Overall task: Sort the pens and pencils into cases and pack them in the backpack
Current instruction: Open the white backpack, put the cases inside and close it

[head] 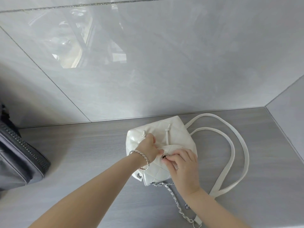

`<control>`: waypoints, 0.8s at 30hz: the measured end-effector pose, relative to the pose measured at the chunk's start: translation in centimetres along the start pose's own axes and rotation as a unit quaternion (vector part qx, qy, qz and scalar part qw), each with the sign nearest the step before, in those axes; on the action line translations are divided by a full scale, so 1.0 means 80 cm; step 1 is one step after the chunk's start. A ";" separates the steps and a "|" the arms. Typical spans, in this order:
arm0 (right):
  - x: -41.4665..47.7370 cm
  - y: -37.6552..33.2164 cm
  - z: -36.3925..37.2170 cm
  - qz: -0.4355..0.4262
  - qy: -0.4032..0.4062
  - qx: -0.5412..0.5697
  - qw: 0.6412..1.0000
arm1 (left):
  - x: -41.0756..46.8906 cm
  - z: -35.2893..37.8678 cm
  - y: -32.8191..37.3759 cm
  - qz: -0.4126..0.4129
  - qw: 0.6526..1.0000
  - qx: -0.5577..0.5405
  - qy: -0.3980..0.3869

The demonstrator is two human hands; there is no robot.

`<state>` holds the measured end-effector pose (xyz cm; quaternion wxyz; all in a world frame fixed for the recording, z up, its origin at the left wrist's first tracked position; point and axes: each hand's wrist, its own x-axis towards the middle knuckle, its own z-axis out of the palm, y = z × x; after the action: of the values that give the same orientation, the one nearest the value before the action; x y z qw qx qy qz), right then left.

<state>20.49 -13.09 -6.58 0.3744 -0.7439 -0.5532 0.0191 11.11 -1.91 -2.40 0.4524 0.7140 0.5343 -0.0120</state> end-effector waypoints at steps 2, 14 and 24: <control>-0.004 -0.013 0.001 0.063 -0.016 -0.003 0.998 | -0.001 0.002 -0.001 -0.003 1.000 -0.008 0.005; 0.018 -0.040 -0.022 0.318 -0.140 0.147 0.926 | -0.007 0.008 -0.004 0.011 0.999 -0.041 0.014; 0.048 0.018 -0.058 0.281 -0.147 0.106 0.943 | -0.053 0.024 -0.058 -0.001 0.963 -0.060 0.264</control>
<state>25.20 -12.50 -2.60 0.3454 -0.8140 -0.3654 0.2909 6.58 -6.24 -4.36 0.3376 0.6628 0.6351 0.2082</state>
